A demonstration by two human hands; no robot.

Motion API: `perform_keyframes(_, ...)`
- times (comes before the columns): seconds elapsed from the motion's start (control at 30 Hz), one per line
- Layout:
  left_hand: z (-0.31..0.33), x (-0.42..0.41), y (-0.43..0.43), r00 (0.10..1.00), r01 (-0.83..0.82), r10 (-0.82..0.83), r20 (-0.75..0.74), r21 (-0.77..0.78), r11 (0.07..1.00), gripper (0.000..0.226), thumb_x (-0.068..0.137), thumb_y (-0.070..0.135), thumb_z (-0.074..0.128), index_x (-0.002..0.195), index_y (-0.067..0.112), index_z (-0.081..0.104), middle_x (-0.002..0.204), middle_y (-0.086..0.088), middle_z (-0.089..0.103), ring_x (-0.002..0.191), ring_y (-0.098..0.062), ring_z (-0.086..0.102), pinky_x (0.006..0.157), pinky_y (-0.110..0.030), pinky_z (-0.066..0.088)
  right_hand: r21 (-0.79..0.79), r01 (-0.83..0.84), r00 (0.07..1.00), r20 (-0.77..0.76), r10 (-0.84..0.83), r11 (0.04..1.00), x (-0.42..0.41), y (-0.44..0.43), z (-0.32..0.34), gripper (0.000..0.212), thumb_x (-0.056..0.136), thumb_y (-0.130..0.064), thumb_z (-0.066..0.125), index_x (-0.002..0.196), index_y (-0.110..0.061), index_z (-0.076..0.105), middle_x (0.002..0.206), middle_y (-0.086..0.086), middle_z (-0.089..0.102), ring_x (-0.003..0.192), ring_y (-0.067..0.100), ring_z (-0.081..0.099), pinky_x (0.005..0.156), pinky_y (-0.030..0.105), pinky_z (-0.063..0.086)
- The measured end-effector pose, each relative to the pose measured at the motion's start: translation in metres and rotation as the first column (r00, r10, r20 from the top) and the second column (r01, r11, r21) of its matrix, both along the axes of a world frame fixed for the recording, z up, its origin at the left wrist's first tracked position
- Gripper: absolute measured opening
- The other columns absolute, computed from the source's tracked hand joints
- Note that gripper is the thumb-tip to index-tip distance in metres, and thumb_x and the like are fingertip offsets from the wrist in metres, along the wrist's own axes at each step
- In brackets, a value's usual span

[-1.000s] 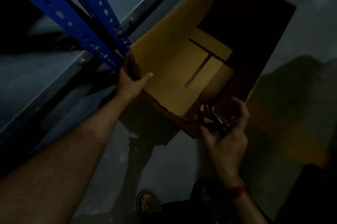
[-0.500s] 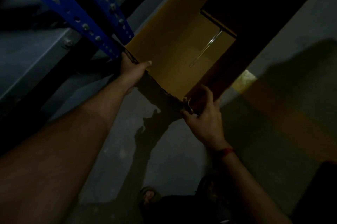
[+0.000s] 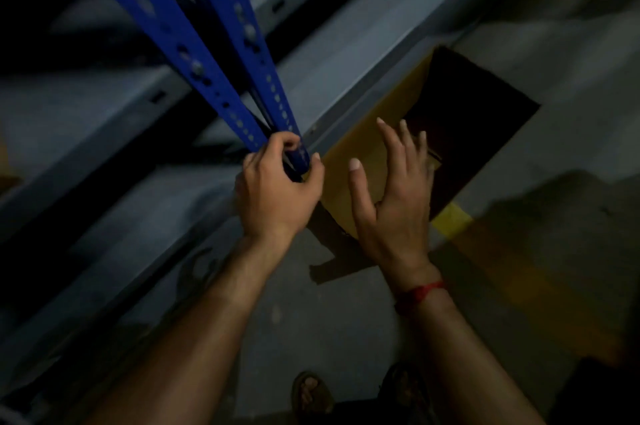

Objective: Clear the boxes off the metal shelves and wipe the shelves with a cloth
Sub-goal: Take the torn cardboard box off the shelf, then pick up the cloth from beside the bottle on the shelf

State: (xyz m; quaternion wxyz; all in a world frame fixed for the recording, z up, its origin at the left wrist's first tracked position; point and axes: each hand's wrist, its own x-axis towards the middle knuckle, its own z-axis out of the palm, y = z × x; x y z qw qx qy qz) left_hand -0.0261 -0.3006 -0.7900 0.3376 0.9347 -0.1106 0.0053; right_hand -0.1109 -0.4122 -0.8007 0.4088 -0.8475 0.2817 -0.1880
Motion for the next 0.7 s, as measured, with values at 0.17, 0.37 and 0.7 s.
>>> perform_keyframes(0.17, 0.141, -0.012, 0.02, 0.969, -0.007, 0.02, 0.247, -0.056, 0.998, 0.027, 0.084, 0.042, 0.065, 0.106, 0.027, 0.062, 0.099, 0.012, 0.07, 0.094, -0.017, 0.063, 0.08, -0.041, 0.053, -0.115, -0.056, 0.961, 0.264, 0.084, 0.992, 0.011, 0.006, 0.123, 0.057, 0.097, -0.044, 0.052, 0.147, -0.017, 0.045, 0.148, 0.006, 0.046, 0.145, 0.021, 0.032, 0.116, 0.052, 0.031)
perform_keyframes(0.37, 0.318, -0.024, 0.069, 0.859, -0.055, 0.131, 0.495, -0.165, 0.985, 0.022, 0.086, 0.033, 0.065, 0.106, 0.023, 0.064, 0.094, 0.011, 0.07, 0.088, -0.019, 0.064, 0.079, -0.044, 0.053, -0.272, -0.092, 0.808, 0.542, 0.232, 0.958, 0.031, 0.03, 0.299, 0.045, 0.097, -0.031, 0.058, 0.134, -0.007, 0.056, 0.134, 0.011, 0.054, 0.13, 0.023, 0.047, 0.109, 0.038, 0.041)
perform_keyframes(0.7, 0.544, -0.052, 0.141, 0.66, -0.237, 0.285, 0.695, -0.167, 0.957, 0.035, 0.083, 0.038, 0.064, 0.116, 0.027, 0.062, 0.104, 0.014, 0.068, 0.099, -0.016, 0.062, 0.084, -0.035, 0.042, -0.384, -0.137, 0.567, 0.725, 0.391, 0.913, 0.042, 0.084, 0.525, 0.04, 0.095, -0.031, 0.058, 0.125, -0.005, 0.062, 0.131, 0.01, 0.057, 0.13, 0.026, 0.049, 0.109, 0.042, 0.04)
